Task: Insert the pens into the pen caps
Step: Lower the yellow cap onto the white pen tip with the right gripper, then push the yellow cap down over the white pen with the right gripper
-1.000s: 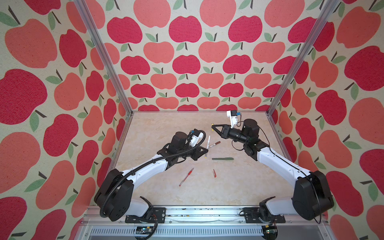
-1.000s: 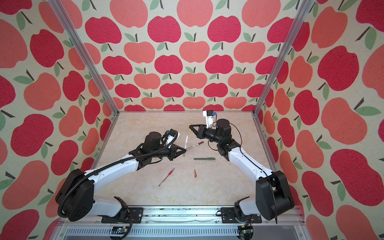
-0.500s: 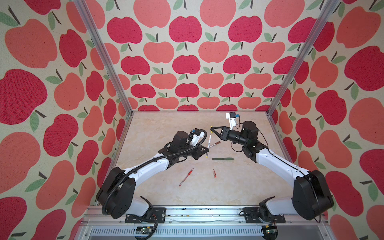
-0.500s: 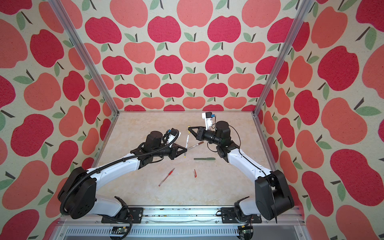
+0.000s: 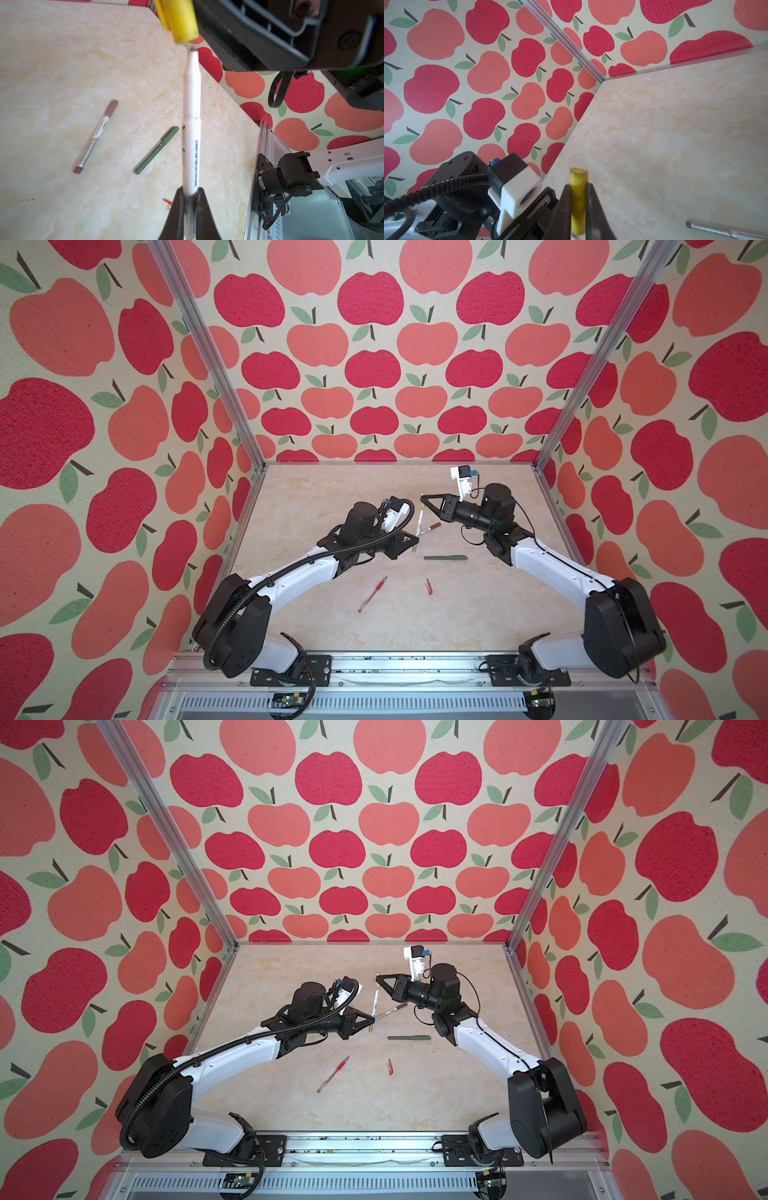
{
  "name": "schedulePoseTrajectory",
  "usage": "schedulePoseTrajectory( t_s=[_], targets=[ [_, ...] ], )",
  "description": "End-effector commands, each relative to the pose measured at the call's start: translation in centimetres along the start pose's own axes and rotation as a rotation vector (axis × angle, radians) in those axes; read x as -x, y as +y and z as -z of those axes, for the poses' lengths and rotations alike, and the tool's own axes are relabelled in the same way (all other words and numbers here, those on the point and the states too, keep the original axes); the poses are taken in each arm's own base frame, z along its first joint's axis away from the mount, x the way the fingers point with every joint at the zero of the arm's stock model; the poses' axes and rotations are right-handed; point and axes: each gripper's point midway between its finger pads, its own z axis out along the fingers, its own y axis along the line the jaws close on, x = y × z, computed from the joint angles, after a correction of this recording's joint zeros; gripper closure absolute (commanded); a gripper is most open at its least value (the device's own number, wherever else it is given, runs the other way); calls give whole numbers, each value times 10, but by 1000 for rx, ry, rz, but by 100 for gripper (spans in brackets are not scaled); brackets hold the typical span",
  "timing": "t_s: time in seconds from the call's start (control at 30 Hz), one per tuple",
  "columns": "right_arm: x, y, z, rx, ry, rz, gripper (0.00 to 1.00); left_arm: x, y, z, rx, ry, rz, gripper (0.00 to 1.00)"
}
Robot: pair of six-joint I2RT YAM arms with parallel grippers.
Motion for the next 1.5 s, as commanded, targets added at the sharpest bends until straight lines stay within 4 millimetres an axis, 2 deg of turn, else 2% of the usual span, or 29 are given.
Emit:
schedulePoseTrajectory(
  t_s=[0.0, 0.4, 0.8, 0.93, 1.23, 1.47],
  targets=[
    [1, 10, 0, 31, -2, 13, 93, 10, -7, 1, -16, -21, -19, 100],
    [-9, 13, 3, 37, 24, 11, 93, 9, -5, 2, -1, -25, -23, 100],
    [-10, 17, 9, 25, 20, 41, 93, 8, -3, 7, 24, -31, -28, 100],
    [-18, 19, 6, 48, 39, 36, 93, 11, -1, 7, 38, -46, -29, 100],
    [-32, 24, 6, 72, -16, 79, 94, 31, 4, 9, 49, -200, 15, 100],
    [-47, 17, -1, 73, 39, 58, 95, 49, 4, 15, 59, -282, 4, 100]
  ],
)
